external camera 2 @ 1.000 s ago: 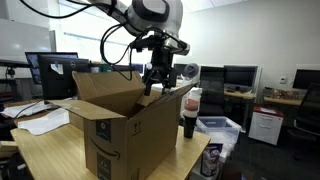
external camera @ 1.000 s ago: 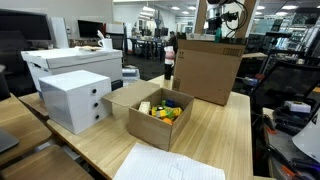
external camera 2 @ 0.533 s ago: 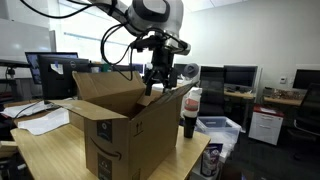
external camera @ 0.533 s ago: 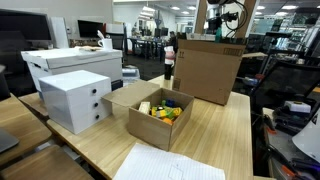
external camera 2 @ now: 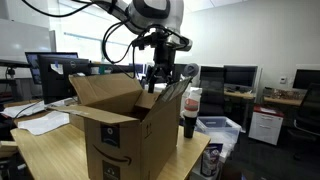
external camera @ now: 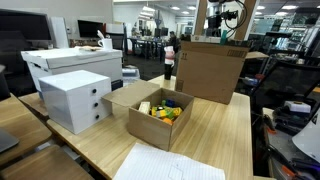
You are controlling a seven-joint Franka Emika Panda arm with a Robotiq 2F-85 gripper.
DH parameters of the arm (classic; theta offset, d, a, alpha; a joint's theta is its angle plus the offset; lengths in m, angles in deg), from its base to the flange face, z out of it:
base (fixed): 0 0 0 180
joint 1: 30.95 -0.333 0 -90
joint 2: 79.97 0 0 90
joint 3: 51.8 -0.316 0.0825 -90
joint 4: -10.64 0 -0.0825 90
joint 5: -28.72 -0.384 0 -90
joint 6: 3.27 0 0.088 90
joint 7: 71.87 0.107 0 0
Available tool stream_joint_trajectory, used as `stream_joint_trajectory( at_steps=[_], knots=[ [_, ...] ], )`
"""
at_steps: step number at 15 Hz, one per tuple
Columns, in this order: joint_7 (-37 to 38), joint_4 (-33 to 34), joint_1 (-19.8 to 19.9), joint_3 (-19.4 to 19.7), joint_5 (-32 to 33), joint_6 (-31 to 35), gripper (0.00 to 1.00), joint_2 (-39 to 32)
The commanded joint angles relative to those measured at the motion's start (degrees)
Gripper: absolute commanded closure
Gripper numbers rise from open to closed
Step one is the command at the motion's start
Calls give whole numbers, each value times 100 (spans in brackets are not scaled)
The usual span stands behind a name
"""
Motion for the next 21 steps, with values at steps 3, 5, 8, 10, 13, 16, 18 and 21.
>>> stream_joint_trajectory(
  at_steps=[3,5,8,10,13,16,18,21],
  knots=[
    [-109,16,27,-9,68,162,0,181],
    [-106,56,32,-5,68,182,0,196],
    [-118,116,61,11,20,183,0,155],
    [-129,140,76,22,-2,177,0,124],
    [-140,172,112,39,-62,163,0,75],
    [-149,201,148,52,-99,148,0,27],
    [-151,214,178,52,-125,134,0,-14],
    [-156,217,219,50,-165,129,0,-75]
  ],
)
